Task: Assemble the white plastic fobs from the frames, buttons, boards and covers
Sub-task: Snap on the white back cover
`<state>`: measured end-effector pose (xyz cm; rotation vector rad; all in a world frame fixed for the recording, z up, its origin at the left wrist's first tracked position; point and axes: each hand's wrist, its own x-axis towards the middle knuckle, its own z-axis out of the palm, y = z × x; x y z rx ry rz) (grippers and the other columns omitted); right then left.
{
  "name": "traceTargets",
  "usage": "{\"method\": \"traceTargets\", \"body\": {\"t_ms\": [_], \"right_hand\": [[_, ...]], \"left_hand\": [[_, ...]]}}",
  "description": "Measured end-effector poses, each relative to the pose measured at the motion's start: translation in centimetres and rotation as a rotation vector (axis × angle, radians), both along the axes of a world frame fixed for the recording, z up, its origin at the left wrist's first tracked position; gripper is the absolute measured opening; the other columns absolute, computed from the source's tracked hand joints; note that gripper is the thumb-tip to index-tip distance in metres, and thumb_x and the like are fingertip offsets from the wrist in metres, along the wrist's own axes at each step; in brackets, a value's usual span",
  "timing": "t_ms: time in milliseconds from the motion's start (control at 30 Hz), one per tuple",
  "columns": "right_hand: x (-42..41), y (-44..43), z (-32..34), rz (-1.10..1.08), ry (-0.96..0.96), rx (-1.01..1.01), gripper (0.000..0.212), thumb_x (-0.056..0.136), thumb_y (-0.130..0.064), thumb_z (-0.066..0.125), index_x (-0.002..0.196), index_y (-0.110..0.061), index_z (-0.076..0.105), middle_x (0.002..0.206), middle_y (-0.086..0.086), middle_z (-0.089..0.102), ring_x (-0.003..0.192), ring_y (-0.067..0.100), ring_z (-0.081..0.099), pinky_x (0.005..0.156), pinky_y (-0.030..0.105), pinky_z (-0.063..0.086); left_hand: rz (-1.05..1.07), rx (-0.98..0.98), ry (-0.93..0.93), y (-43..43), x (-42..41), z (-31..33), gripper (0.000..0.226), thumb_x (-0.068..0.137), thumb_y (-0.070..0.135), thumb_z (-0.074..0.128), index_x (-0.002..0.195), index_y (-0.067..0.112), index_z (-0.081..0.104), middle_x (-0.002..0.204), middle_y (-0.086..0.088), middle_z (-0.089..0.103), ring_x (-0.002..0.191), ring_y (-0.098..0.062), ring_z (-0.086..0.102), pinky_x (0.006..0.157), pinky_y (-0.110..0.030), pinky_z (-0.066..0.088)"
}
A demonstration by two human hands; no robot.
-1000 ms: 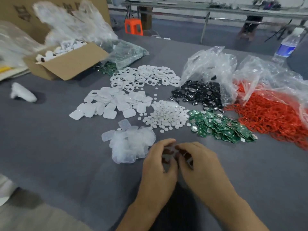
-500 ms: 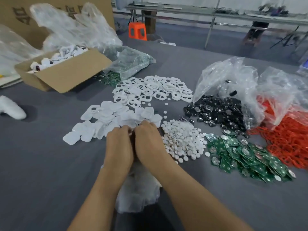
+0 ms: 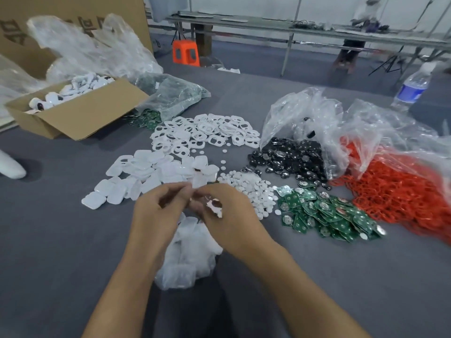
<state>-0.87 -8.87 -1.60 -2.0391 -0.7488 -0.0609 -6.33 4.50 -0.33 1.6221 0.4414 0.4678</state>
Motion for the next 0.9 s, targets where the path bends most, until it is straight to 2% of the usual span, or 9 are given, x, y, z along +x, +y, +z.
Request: {"method": "traceTargets", "body": {"t_ms": [67,167,267,367,433,500,700,833,900], "right_hand": [[-2.2,-2.8,0.2,-0.022,0.073,0.105,0.016,0.092,-0.022,0.071,0.107,-0.028,0.074,0.101,-0.016,0.071,0.096,-0.002,0.064,0.081,0.012,0.05],[-6.0,-7.5,0.7,-0.115,0.124,0.256,0.018,0.095,-0.02,0.069,0.104,-0.035,0.073,0.089,-0.014,0.074,0.082,0.004,0.069,0.07,0.026,0.056],[-9.6,-11.8,1.4,-0.161,0.295,0.398,0.03,0.095,-0.01,0.066,0.109,-0.037,0.073,0.088,-0.006,0.076,0.076,0.009,0.071,0.065,0.018,0.054],[-12.5,-16.0,2.0,-0.145,0.388,0.388,0.03,0.094,-0.009,0.068,0.109,-0.035,0.074,0.095,-0.003,0.077,0.085,0.011,0.074,0.069,0.022,0.058],[-14.0,-18.3,2.5,-0.102,0.462,0.365,0.033,0.087,-0.011,0.076,0.11,-0.034,0.071,0.1,0.001,0.077,0.09,0.019,0.075,0.073,0.033,0.061],[-15.1,-19.9,2.7,-0.108,0.507,0.382,0.039,0.08,-0.005,0.081,0.106,-0.032,0.071,0.098,0.007,0.075,0.086,0.024,0.074,0.069,0.04,0.059],[-17.3,-22.4,2.4,-0.188,0.526,0.511,0.037,0.07,-0.007,0.083,0.103,-0.019,0.07,0.095,0.015,0.075,0.083,0.03,0.074,0.071,0.035,0.061],[-18.1,-23.5,2.9,-0.213,0.539,0.621,0.017,0.081,-0.011,0.073,0.098,-0.011,0.07,0.089,0.014,0.075,0.078,0.02,0.073,0.065,0.024,0.057],[-18.0,-24.0,3.2,-0.249,0.549,0.625,0.014,0.083,-0.014,0.072,0.096,-0.01,0.07,0.089,0.014,0.075,0.078,0.019,0.072,0.064,0.026,0.057]], "left_hand": [[-0.091,-0.136,0.013,-1.9,-2.1,0.6,0.007,0.092,0.029,0.074,0.092,0.027,0.081,0.09,0.006,0.08,0.084,-0.003,0.074,0.064,-0.008,0.051],[-0.273,-0.192,0.005,-5.4,-5.1,1.0,0.016,0.081,0.037,0.076,0.095,0.029,0.08,0.091,0.006,0.079,0.081,-0.001,0.072,0.066,-0.008,0.05],[-0.421,-0.287,-0.015,-9.2,-7.2,0.4,0.022,0.078,0.032,0.076,0.097,0.023,0.079,0.097,-0.005,0.079,0.091,-0.014,0.075,0.074,-0.018,0.057],[-0.524,-0.379,0.014,-12.7,-8.7,-0.2,0.019,0.079,0.027,0.076,0.096,0.021,0.079,0.099,-0.01,0.079,0.091,-0.017,0.075,0.076,-0.022,0.059],[-0.601,-0.421,0.052,-14.3,-9.3,-0.3,0.017,0.079,0.026,0.077,0.095,0.019,0.079,0.099,-0.008,0.078,0.088,-0.014,0.073,0.075,-0.023,0.058],[-0.699,-0.453,0.087,-15.4,-9.7,-0.3,0.013,0.081,0.026,0.078,0.092,0.019,0.078,0.095,-0.005,0.076,0.085,-0.01,0.07,0.074,-0.022,0.057],[-0.836,-0.509,0.095,-17.6,-10.5,-0.1,0.017,0.083,0.027,0.078,0.096,0.016,0.077,0.095,-0.006,0.073,0.086,-0.012,0.068,0.076,-0.022,0.057],[-0.908,-0.445,0.082,-18.9,-10.7,0.2,0.018,0.087,0.029,0.077,0.099,0.016,0.075,0.096,-0.007,0.072,0.089,-0.015,0.067,0.085,-0.031,0.058],[-0.931,-0.399,0.08,-19.5,-10.6,0.6,0.015,0.089,0.027,0.076,0.099,0.016,0.073,0.096,-0.006,0.072,0.091,-0.016,0.066,0.087,-0.033,0.055]]}}
